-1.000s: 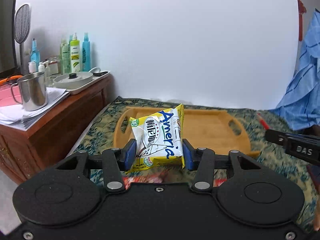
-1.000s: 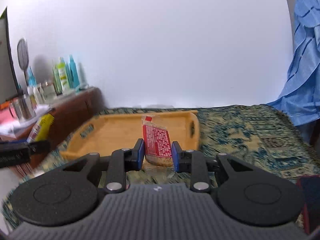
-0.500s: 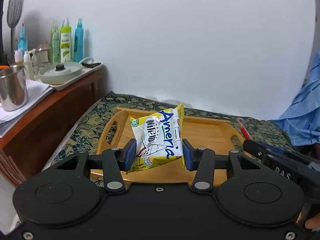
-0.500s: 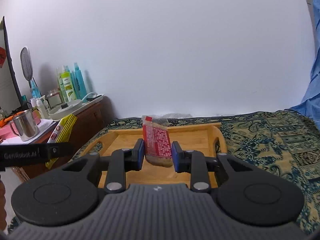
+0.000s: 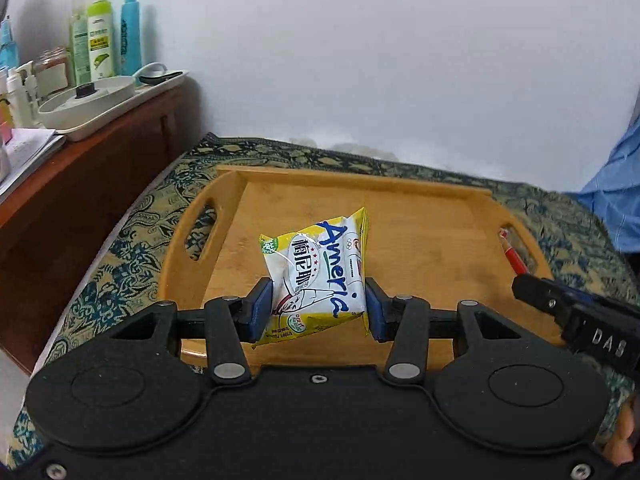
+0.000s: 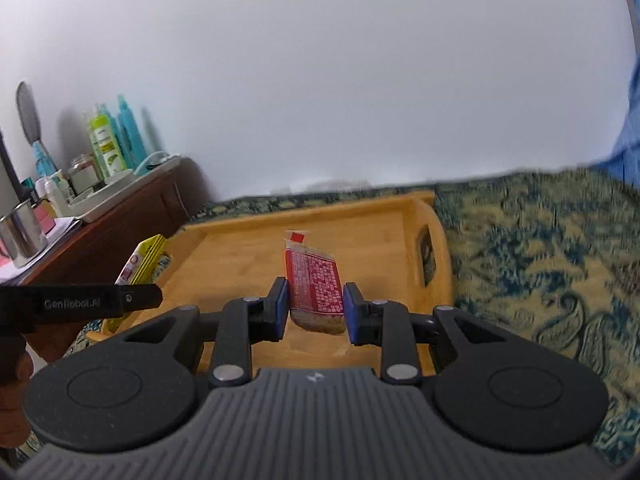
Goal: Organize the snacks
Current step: 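Carry the Ameria bag with the left tool while the right tool carries the red bar to the tray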
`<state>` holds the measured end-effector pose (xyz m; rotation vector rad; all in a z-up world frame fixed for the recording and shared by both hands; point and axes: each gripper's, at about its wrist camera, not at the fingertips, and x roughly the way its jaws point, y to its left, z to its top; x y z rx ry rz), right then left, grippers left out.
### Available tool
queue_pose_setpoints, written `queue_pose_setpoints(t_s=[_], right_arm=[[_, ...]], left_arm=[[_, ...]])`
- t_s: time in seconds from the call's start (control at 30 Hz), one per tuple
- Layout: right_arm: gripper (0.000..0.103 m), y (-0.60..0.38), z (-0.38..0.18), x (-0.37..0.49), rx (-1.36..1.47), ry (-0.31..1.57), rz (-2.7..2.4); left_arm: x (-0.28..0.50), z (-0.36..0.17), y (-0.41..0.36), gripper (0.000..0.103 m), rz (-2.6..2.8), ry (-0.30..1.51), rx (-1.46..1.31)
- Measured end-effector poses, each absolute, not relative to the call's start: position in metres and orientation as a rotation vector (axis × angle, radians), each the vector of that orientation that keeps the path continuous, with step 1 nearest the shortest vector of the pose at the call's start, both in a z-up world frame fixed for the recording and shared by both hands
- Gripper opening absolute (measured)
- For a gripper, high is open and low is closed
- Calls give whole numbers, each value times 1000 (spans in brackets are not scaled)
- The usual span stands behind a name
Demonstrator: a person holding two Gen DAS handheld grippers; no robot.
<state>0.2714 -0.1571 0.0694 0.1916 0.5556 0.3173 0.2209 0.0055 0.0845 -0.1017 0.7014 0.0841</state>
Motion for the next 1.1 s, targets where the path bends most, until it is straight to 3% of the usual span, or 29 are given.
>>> queue_pose_setpoints(t_s=[1.1], right_arm=[[33,-134,36,301,72,658,259]], left_arm=[[249,44,12,45,13,794,-14]])
